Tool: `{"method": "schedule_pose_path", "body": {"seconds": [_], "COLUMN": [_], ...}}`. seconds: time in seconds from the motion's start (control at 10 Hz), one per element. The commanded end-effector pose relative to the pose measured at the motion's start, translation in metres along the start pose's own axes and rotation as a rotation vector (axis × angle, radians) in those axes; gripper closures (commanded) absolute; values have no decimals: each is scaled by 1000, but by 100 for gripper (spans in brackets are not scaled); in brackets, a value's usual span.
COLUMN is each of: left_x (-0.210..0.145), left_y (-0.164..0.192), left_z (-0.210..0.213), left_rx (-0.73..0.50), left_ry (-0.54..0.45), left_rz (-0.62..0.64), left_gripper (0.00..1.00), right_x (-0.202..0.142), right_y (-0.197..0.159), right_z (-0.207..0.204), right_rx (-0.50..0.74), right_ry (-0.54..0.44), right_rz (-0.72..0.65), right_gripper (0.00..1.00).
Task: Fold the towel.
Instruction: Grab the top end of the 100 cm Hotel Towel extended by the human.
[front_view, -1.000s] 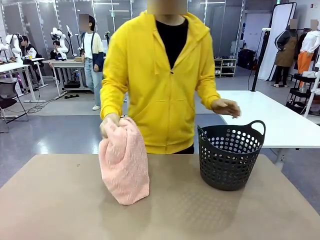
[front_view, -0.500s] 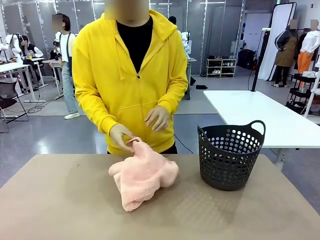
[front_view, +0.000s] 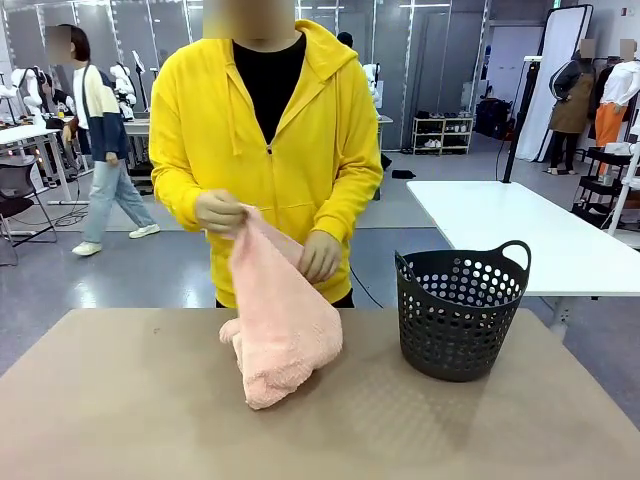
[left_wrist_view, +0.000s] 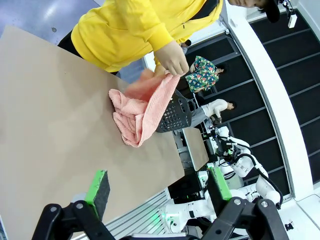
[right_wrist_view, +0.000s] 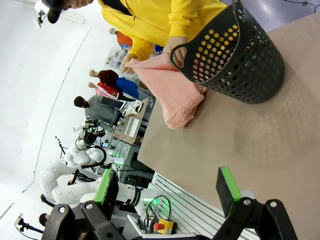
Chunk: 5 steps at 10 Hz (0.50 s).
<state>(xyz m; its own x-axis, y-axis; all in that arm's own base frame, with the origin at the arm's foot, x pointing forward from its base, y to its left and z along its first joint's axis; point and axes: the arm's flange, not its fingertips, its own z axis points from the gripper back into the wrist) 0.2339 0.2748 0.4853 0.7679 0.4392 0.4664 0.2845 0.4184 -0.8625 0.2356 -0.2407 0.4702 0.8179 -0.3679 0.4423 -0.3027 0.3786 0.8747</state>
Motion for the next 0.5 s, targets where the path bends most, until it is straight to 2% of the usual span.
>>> {"method": "schedule_pose_path", "body": {"seconds": [0.0,0.4], "left_x": [1,1], "left_y": [0,0], "left_z": [1,1], "left_rx": [-17,-17], "left_ry": [-4,-4], "left_rz": [-12,-12], "left_gripper": [0,0], "right_x": [1,1], "right_y": [0,0], "right_z": [0,0], "right_rx": [11,11], "right_ry": [-10,-10], "right_rz": [15,15], "right_gripper": [0,0]}}
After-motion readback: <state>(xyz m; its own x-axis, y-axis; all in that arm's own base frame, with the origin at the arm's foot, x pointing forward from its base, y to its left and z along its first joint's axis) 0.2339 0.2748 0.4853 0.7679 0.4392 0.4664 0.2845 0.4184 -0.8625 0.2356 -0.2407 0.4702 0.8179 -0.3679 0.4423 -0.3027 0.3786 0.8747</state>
